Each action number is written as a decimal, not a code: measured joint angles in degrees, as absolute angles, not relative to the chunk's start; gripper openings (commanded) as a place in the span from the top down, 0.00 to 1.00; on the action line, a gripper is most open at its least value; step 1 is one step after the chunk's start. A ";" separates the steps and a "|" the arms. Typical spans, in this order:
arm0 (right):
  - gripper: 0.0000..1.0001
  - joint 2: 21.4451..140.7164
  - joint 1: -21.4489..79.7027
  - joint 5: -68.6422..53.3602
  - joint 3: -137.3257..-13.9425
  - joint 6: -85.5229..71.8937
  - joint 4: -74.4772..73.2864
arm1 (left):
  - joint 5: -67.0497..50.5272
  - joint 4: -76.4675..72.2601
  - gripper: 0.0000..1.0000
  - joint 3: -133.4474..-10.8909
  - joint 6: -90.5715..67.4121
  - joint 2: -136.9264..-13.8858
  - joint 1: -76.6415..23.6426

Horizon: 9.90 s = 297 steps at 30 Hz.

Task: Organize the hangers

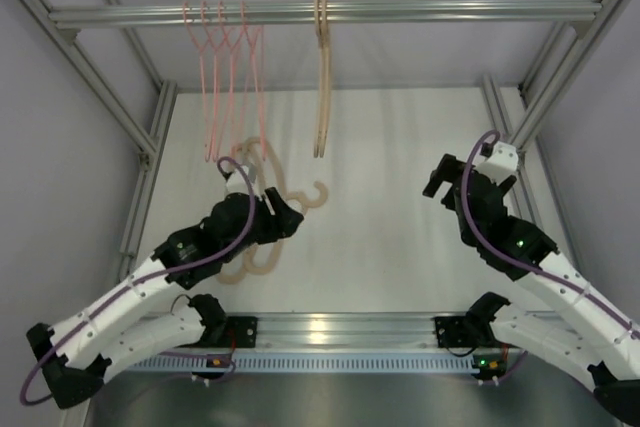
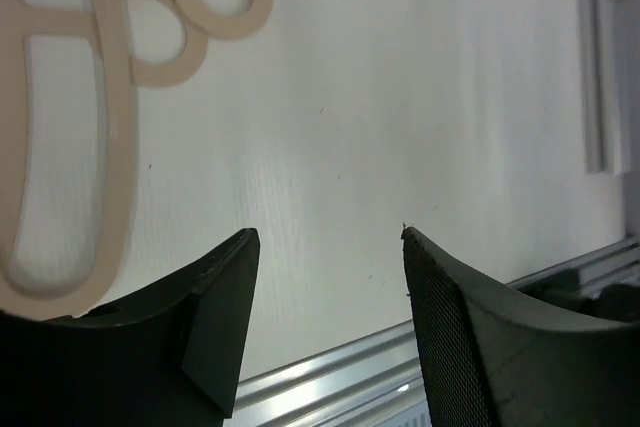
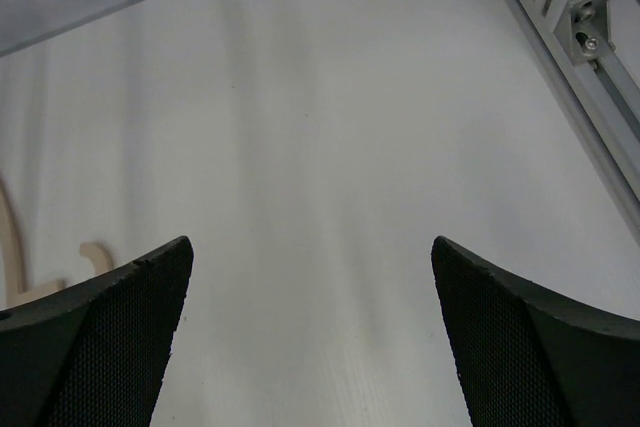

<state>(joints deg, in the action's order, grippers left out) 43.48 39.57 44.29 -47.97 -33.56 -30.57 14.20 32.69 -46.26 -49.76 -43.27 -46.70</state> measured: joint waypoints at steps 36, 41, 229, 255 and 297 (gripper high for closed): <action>0.01 37.65 37.67 35.83 -45.30 -32.45 -28.29 | 28.16 23.94 0.32 -40.18 -48.51 -82.46 -44.16; 0.01 36.73 37.67 35.90 -44.77 -32.42 -28.27 | 26.74 21.50 0.44 -39.99 -48.10 -83.59 -43.09; 0.00 30.87 37.32 46.85 -61.93 -28.10 -39.90 | -12.34 -1.48 0.33 -67.40 -61.47 -71.61 -34.87; 0.00 31.14 37.32 46.33 -60.12 -29.58 -39.59 | -9.89 9.96 0.33 -67.85 -50.72 -64.84 -35.75; 0.00 29.65 37.32 43.13 -51.77 -29.30 -37.21 | 37.87 46.22 0.39 -41.82 -64.05 -58.59 -54.11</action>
<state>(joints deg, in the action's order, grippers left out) 29.65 37.32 43.13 -51.77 -29.30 -37.21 37.87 46.22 -41.82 -64.05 -58.59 -54.11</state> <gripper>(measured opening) 0.993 0.595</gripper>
